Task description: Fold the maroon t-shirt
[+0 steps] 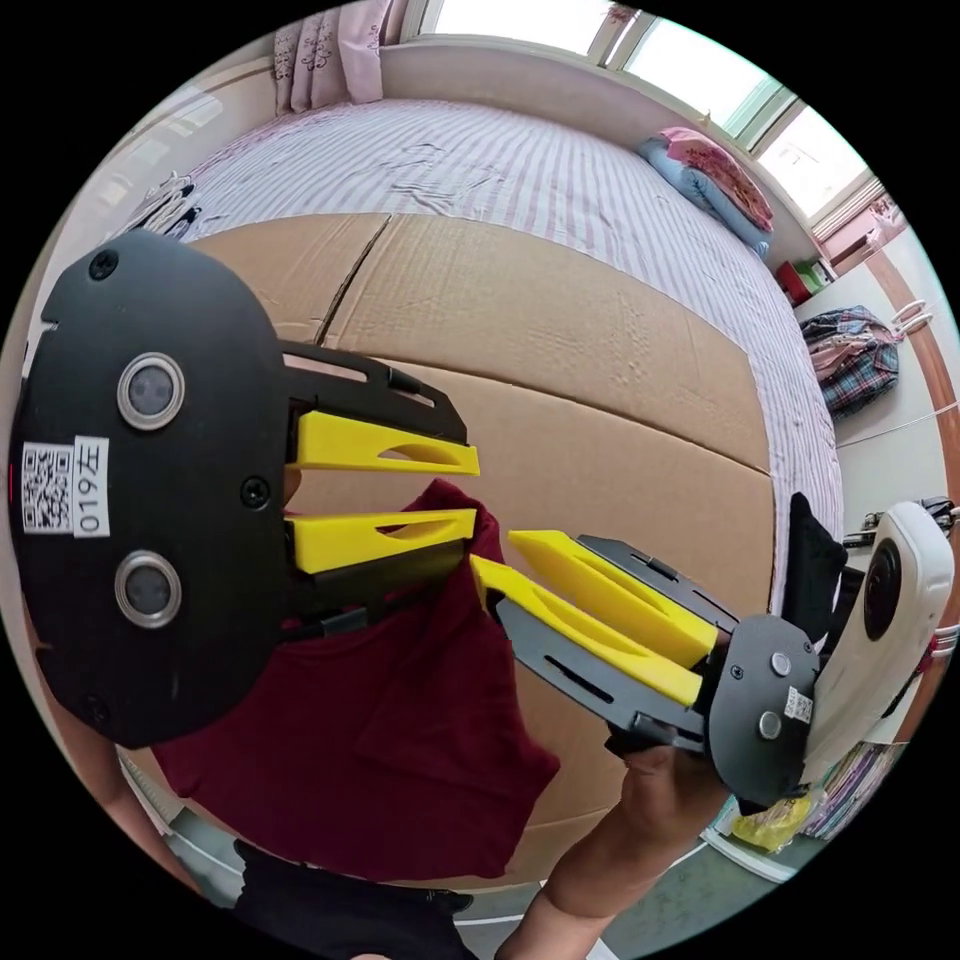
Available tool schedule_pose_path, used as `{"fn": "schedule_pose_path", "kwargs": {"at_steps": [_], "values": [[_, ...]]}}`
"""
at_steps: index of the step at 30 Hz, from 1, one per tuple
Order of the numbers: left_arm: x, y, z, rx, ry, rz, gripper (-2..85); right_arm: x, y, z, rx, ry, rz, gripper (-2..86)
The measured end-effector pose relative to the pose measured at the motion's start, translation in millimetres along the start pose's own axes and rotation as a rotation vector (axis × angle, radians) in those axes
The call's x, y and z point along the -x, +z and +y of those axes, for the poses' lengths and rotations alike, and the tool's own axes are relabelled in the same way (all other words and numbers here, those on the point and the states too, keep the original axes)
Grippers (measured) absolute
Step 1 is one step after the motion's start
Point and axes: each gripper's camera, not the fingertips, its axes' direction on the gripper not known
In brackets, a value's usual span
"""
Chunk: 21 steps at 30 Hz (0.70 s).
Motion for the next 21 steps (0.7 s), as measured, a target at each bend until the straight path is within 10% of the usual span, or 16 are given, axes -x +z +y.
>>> {"fn": "schedule_pose_path", "kwargs": {"at_steps": [21], "values": [[-50.4, -7.2, 23.2, -0.024, 0.175, -0.215, 7.2, 46.9, -9.8, 61.1, -0.099, 0.052, -0.074, -0.4]]}}
